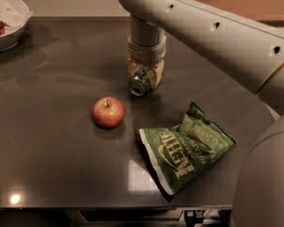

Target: Place green can upright

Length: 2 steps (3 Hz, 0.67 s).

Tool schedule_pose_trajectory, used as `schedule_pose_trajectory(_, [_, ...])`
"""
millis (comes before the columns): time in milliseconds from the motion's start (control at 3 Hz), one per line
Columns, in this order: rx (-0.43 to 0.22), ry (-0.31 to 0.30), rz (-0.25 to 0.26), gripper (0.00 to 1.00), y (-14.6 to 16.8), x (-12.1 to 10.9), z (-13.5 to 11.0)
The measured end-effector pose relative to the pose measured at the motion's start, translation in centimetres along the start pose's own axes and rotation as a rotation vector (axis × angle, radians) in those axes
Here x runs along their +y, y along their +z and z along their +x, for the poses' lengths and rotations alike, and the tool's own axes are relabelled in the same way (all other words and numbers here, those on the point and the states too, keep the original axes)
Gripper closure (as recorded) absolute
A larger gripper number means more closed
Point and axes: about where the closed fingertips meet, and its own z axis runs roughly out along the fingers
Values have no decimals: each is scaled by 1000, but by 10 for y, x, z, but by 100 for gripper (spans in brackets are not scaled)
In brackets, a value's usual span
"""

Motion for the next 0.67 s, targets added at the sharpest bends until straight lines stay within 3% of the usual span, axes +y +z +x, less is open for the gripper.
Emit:
schedule_pose_trajectory(333, [-48, 82, 51, 100, -20, 3, 0])
schedule_pose_trajectory(667, [-133, 213, 137, 100, -49, 2, -5])
